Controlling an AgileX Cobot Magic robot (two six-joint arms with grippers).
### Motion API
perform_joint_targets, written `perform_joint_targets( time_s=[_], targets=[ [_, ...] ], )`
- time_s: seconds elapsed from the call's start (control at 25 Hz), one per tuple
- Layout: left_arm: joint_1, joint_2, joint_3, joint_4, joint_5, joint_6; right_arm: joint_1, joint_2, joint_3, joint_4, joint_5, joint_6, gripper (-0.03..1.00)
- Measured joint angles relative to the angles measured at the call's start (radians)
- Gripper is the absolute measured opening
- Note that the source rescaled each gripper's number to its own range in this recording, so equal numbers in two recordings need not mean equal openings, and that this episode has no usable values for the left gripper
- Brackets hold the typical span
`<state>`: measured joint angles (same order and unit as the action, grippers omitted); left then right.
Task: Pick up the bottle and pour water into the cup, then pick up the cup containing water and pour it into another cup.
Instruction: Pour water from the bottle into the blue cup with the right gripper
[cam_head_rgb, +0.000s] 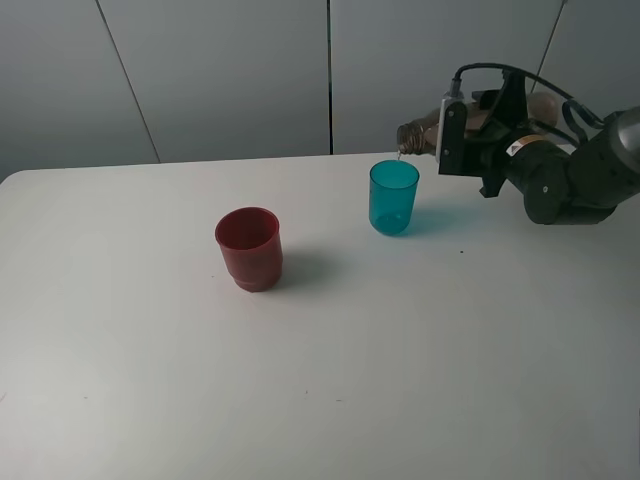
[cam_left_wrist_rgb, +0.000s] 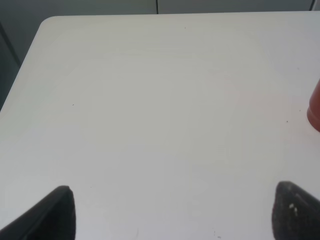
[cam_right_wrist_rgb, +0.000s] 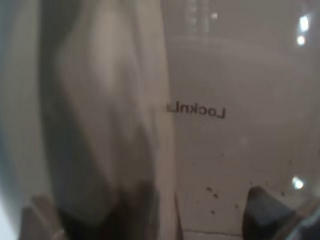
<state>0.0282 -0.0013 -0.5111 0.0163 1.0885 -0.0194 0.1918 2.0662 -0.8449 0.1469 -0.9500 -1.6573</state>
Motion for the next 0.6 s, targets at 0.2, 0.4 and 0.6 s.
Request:
perform_joint_targets(
  time_s=[0.2, 0.4, 0.6],
  targets=[
    [0.000, 0.000, 0.000, 0.000, 0.000, 0.000, 0.000, 0.000, 0.000, 0.000, 0.000, -0.022, 0.00],
    [0.000, 0.000, 0.000, 0.000, 0.000, 0.000, -0.002, 0.000, 0.000, 0.000, 0.000, -0.053, 0.00],
    [0.000, 0.000, 0.000, 0.000, 0.000, -0.002, -0.002, 0.000, 0.000, 0.000, 0.000, -0.059, 0.00]
  ],
)
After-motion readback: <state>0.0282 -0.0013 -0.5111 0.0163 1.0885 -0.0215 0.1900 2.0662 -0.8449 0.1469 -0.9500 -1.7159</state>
